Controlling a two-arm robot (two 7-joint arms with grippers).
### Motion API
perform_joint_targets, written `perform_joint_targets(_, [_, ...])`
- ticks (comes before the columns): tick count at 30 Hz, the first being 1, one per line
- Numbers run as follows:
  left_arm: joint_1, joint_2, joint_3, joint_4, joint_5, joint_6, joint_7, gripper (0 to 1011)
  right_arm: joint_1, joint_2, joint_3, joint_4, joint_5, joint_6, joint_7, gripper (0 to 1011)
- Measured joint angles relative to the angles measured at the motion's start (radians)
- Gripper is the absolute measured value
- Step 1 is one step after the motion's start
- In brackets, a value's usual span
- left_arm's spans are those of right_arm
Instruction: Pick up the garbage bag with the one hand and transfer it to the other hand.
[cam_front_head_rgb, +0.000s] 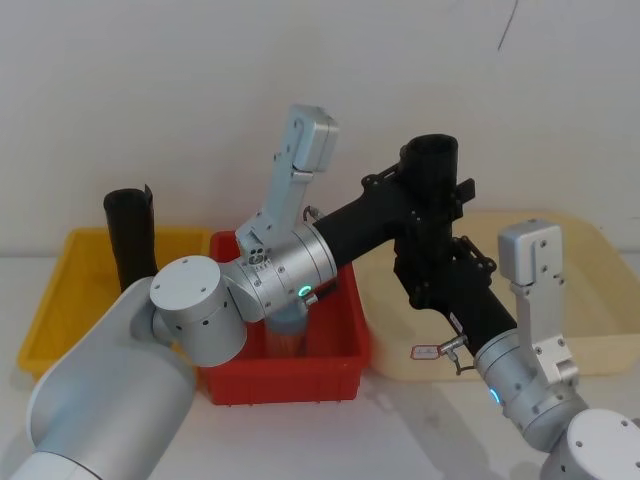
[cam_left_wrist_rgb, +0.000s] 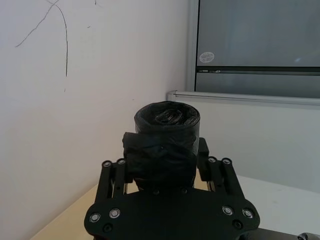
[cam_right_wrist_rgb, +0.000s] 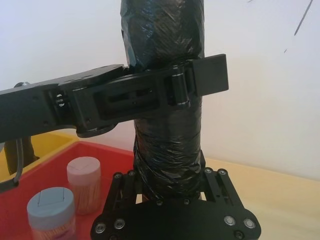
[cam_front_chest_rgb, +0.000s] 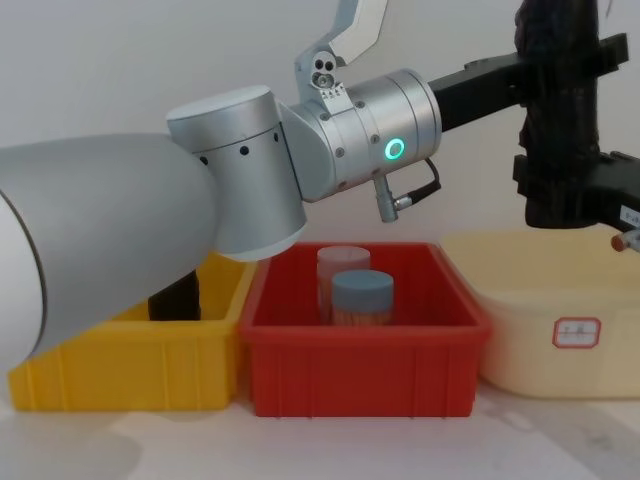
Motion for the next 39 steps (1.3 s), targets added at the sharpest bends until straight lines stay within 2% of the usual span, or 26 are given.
perform_joint_targets(2, [0.0, 0.0, 0.0, 0.0, 0.0, 0.0, 0.0, 729, 0.001, -0.002, 0.003, 0.0, 0.0, 0.002, 0.001, 556])
perform_joint_targets(3, [0.0, 0.0, 0.0, 0.0, 0.0, 0.0, 0.0, 786, 0.001, -0.003, 0.004, 0.0, 0.0, 0.002, 0.001, 556])
perform_joint_targets(6, [0.0, 0.0, 0.0, 0.0, 0.0, 0.0, 0.0, 840, 0.004, -0.008, 0.007, 0.0, -0.001, 0.006, 0.001, 556])
perform_joint_targets(7, [0.0, 0.0, 0.0, 0.0, 0.0, 0.0, 0.0, 893, 0.005, -0.008, 0.008, 0.0, -0.001, 0.008, 0.0, 556])
perform_joint_targets(8, [0.0, 0.0, 0.0, 0.0, 0.0, 0.0, 0.0, 893, 0.006, -0.01, 0.009, 0.001, -0.002, 0.009, 0.0, 556])
perform_joint_targets(10, [0.0, 0.0, 0.0, 0.0, 0.0, 0.0, 0.0, 972, 0.011, -0.016, 0.014, 0.004, -0.005, 0.018, -0.006, 556])
perform_joint_targets(12, [0.0, 0.0, 0.0, 0.0, 0.0, 0.0, 0.0, 1000, 0.013, -0.019, 0.016, 0.006, -0.009, 0.026, -0.012, 556])
perform_joint_targets(27, [0.0, 0.0, 0.0, 0.0, 0.0, 0.0, 0.0, 1000, 0.054, -0.059, 0.057, 0.035, -0.049, 0.13, -0.107, 556])
perform_joint_targets(39, [0.0, 0.0, 0.0, 0.0, 0.0, 0.0, 0.0, 1000, 0.071, -0.082, 0.105, 0.042, -0.093, 0.205, -0.205, 556])
